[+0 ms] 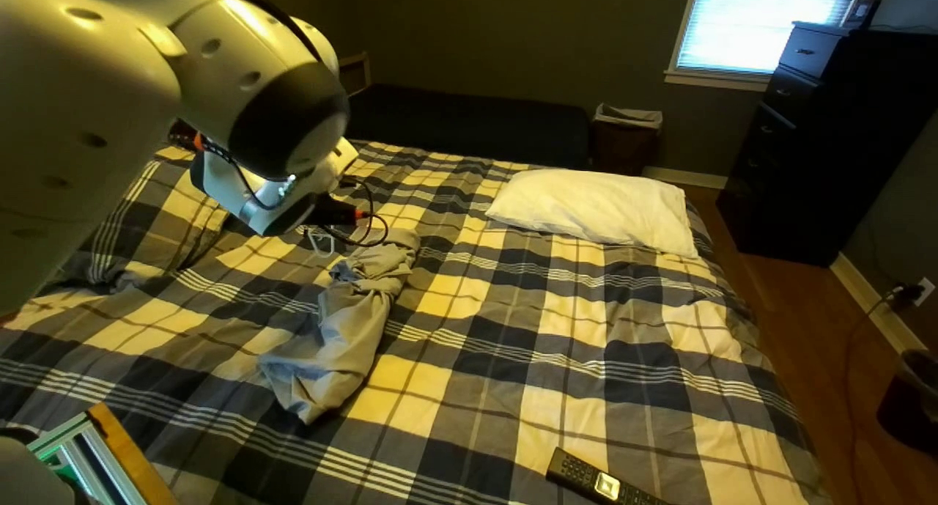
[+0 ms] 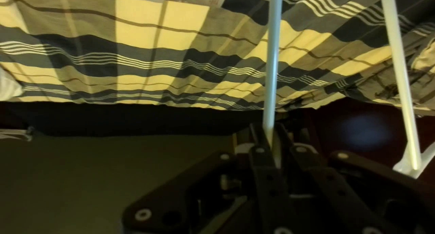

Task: Put the clothing hanger on the bed sheet

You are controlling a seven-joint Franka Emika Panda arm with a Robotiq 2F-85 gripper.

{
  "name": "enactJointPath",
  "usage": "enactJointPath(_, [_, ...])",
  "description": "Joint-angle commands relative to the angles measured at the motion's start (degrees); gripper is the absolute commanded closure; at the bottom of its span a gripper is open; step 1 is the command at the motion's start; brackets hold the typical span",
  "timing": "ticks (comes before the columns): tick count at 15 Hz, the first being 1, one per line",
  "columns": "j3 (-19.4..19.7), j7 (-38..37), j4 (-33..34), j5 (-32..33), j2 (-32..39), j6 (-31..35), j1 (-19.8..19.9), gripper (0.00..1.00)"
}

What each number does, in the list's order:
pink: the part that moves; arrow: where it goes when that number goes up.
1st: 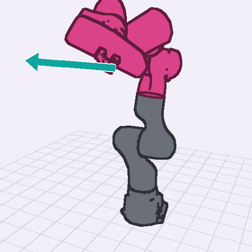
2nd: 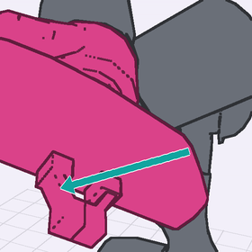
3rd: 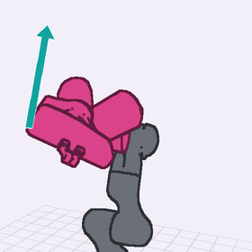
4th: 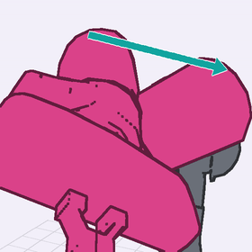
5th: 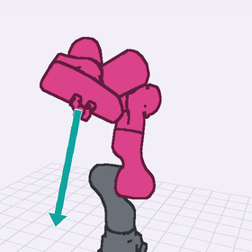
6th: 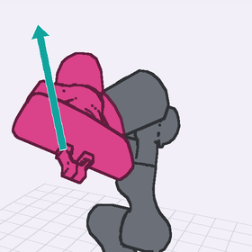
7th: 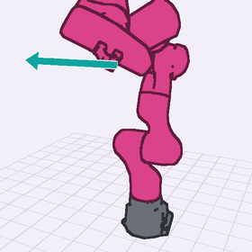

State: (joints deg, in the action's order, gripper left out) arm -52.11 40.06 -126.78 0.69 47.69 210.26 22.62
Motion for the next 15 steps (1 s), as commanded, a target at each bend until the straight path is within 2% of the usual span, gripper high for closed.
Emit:
enactJointPath(1, [2.8,0.0,-5.3,-15.8,-14.3,-2.6,-2.8,0.98])
enactJointPath(5, [3.9,2.3,-8.9,-33.2,-26.4,-10.5,-2.5,0.98])
enactJointPath(8, [11.8,3.8,-11.8,-42.9,-35.0,-18.9,-7.0,0.98])
enactJointPath(10, [20.4,4.2,-15.1,-46.5,-39.5,-23.9,-12.7,0.98])
enactJointPath(11, [25.1,3.3,-17.2,-45.8,-40.6,-25.3,-15.7,0.98])
enactJointPath(13, [33.9,-0.4,-20.2,-40.1,-39.4,-27.2,-21.3,0.98])
enactJointPath(14, [36.1,-6.5,-21.3,-31.8,-37.7,-28.1,-21.4,0.98])
enactJointPath(15, [38.8,-8.0,-20.6,-28.2,-36.4,-30.9,-22.9,0.98])
